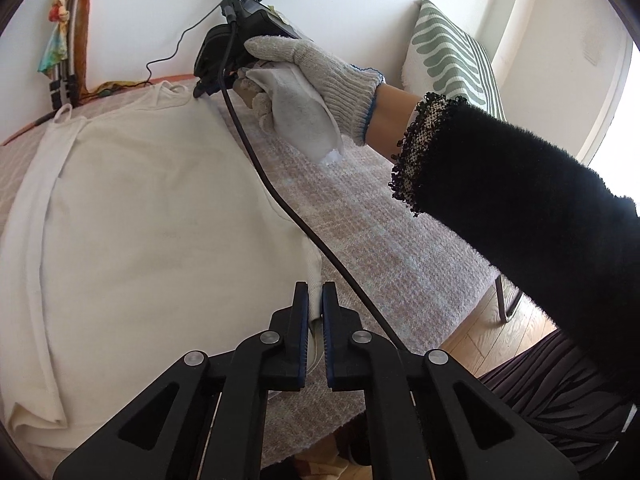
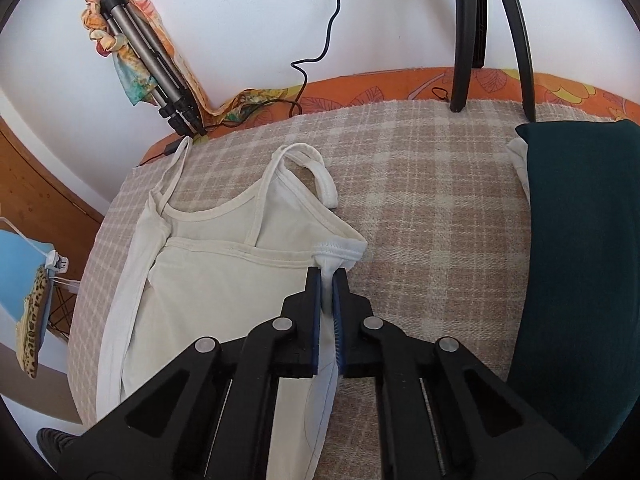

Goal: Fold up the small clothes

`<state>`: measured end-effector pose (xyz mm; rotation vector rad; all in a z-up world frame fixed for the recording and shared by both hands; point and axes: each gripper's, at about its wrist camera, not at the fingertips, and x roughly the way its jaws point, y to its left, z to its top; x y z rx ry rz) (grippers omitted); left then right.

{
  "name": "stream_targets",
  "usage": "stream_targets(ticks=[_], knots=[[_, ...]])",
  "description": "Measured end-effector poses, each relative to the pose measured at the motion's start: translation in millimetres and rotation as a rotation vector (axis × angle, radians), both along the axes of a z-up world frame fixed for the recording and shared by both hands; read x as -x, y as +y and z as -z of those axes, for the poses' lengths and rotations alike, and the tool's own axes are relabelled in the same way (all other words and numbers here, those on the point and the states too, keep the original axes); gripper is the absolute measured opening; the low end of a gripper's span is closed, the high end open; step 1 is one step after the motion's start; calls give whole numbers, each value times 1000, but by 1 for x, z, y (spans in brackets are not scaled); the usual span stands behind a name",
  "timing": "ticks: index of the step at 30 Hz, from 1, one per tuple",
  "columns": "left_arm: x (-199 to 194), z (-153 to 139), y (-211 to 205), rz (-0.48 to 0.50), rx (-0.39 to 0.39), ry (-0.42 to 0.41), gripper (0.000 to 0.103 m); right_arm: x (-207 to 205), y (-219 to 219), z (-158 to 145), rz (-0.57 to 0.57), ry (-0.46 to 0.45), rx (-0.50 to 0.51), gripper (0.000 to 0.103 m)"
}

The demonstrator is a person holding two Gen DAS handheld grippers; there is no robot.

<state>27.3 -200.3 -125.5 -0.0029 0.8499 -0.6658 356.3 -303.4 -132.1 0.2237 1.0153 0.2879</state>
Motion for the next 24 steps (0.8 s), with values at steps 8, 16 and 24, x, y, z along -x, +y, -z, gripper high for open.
stream_targets(ticks=[8, 16, 24], knots=[[2, -5, 45, -90, 67, 2, 5, 4, 24, -30, -9, -38, -18, 6], [11, -3, 81, -170, 106, 13, 5, -4, 60, -33, 9, -37, 36, 6], [8, 9, 112, -229, 112, 47, 5, -17, 115, -30, -41, -43, 104, 6]])
